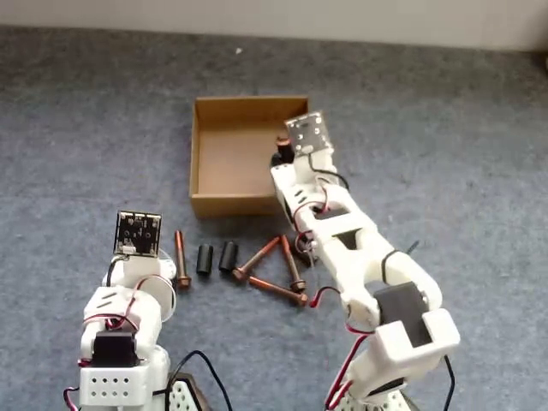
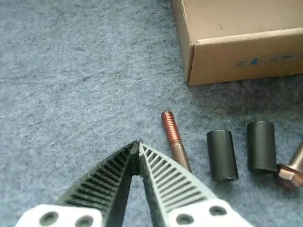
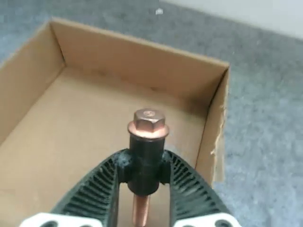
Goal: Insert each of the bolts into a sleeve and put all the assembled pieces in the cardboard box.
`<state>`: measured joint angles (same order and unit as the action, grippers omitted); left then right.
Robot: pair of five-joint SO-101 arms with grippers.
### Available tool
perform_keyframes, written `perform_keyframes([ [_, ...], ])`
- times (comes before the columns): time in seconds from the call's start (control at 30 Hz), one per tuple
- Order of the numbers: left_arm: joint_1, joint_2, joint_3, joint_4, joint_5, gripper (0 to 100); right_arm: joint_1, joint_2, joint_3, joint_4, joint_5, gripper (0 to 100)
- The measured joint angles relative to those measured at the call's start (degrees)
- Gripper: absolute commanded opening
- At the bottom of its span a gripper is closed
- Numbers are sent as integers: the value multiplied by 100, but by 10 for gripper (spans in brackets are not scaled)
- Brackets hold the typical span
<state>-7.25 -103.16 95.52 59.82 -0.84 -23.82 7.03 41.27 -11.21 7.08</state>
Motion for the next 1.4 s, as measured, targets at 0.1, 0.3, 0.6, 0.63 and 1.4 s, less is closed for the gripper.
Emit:
perform_keyframes([
  [0.1,0,0,0,0,0,6,0,26,-255,589,0,120],
  [0.3,0,0,0,0,0,6,0,9,-923,1723,0,120],
  [0.6,0,0,0,0,0,7,-123,-1451,-1011,3226,0,120],
  [0.63,0,0,0,0,0,7,-158,-1679,-1011,3473,0,120],
  [1.4,0,0,0,0,0,7,-536,-2180,-1020,7631,536,120],
])
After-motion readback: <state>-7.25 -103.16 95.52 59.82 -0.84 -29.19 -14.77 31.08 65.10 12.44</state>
